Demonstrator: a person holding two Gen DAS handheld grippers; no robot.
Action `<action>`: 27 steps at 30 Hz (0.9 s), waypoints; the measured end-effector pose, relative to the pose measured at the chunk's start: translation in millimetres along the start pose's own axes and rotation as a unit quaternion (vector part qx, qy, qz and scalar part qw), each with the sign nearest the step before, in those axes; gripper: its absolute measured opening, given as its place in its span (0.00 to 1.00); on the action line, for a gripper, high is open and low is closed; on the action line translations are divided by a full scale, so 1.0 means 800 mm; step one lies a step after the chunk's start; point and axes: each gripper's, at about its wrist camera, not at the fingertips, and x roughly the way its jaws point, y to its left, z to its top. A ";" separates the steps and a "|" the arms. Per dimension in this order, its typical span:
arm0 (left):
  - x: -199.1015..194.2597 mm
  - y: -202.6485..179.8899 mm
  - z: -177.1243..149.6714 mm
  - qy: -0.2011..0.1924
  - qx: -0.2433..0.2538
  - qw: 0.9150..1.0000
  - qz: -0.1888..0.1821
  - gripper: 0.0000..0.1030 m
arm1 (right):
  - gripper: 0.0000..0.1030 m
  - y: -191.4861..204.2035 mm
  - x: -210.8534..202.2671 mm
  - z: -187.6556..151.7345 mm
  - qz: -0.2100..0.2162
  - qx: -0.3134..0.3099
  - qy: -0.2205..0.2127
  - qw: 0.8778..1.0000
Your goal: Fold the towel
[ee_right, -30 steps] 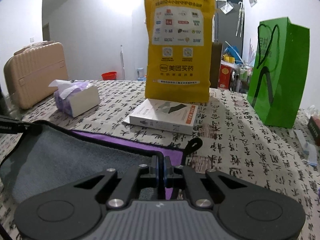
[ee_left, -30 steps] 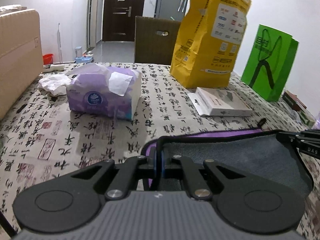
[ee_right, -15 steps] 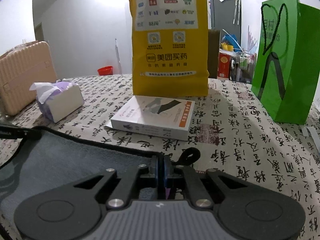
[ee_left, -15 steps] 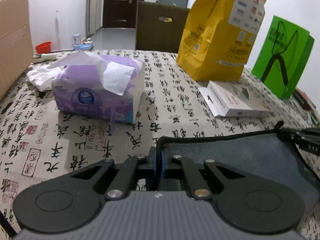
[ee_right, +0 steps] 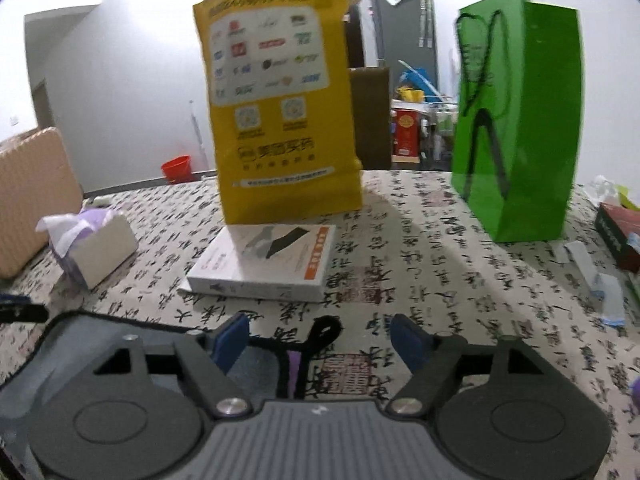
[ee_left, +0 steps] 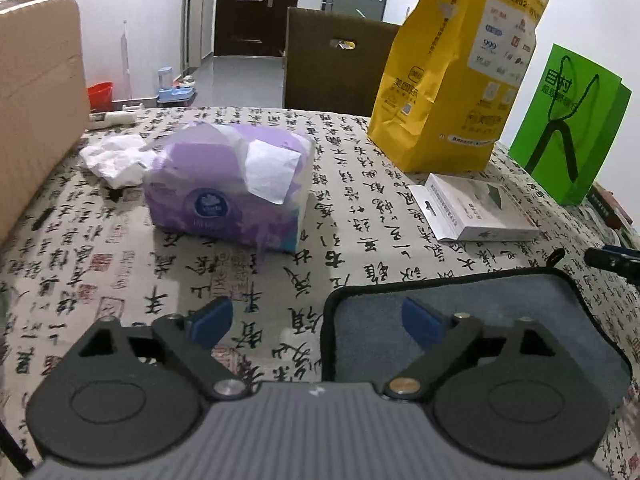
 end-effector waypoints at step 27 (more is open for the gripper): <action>-0.204 -0.027 -0.054 -0.081 0.009 0.997 0.001 1.00 | 0.87 0.041 -0.184 -0.036 0.008 -0.005 -0.028 1.000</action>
